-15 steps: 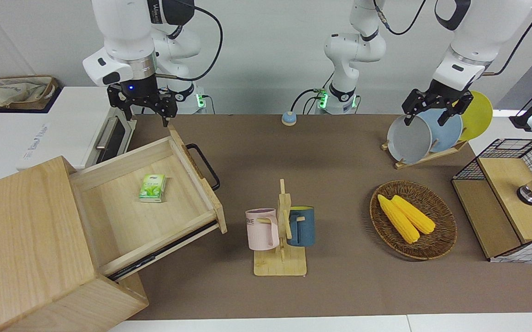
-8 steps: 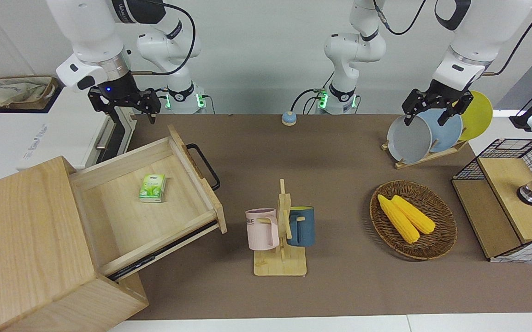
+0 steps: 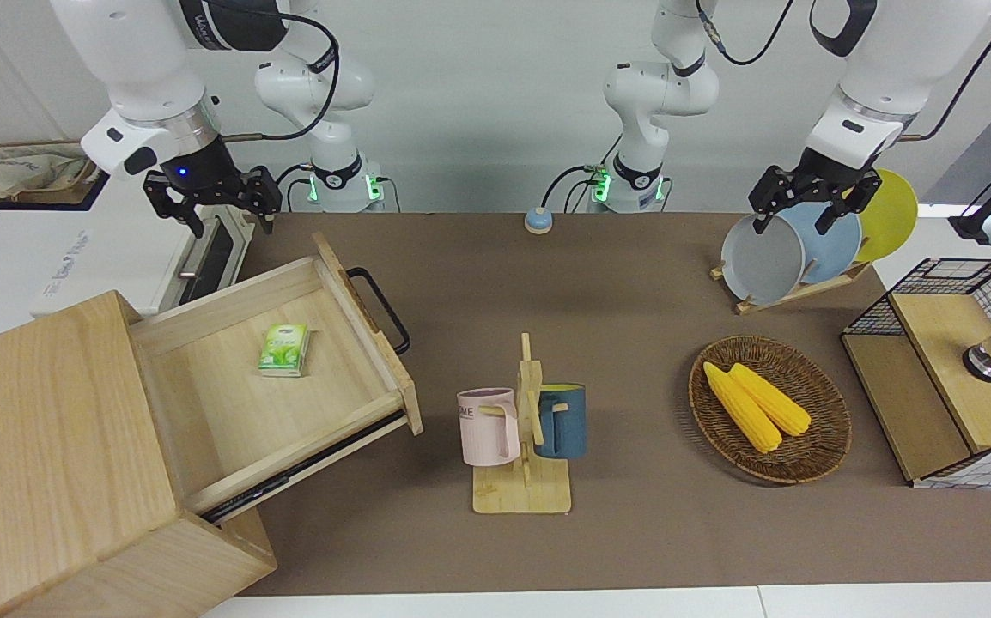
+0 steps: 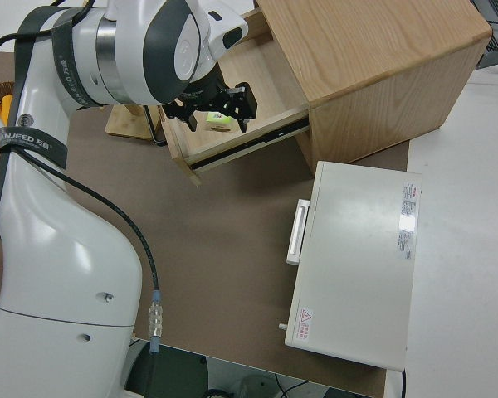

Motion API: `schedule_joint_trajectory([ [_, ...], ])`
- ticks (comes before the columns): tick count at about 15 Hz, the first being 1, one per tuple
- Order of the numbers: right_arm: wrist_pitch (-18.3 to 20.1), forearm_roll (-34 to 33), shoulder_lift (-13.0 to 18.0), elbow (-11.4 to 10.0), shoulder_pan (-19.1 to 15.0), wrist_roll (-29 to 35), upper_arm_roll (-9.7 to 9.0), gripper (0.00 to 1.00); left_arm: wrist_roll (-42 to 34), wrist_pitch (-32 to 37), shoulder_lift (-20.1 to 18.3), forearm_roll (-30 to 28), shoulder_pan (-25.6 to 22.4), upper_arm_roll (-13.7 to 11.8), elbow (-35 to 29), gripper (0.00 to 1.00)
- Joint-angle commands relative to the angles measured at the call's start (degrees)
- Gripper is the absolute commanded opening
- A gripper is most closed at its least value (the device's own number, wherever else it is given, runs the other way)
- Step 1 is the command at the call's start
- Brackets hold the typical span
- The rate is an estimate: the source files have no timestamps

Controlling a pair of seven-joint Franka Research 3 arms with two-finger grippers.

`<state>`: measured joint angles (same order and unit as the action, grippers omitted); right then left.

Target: Slide drawer open with right arm

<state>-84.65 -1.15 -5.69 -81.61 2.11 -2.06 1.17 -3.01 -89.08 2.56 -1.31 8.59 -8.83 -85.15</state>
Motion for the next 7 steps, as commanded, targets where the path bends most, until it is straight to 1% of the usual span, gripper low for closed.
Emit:
schedule_joint_trajectory([
  [1, -1.39, 0.98, 0.69, -1.71, -1.76, -1.28, -0.64, 0.985, -0.33, -0.04, 0.69, 0.78, 0.99, -0.92, 1.12, 1.00],
  [4, -1.30, 0.37, 0.16, -1.27, -1.32, 0.03, -0.64, 0.985, -0.33, -0.04, 0.69, 0.87, 0.99, -0.92, 1.12, 1.00],
  [7, -1.30, 0.10, 0.16, -1.27, -1.23, 0.30, -0.73, 0.985, -0.33, -0.04, 0.69, 0.78, 0.99, -0.92, 1.12, 1.00],
])
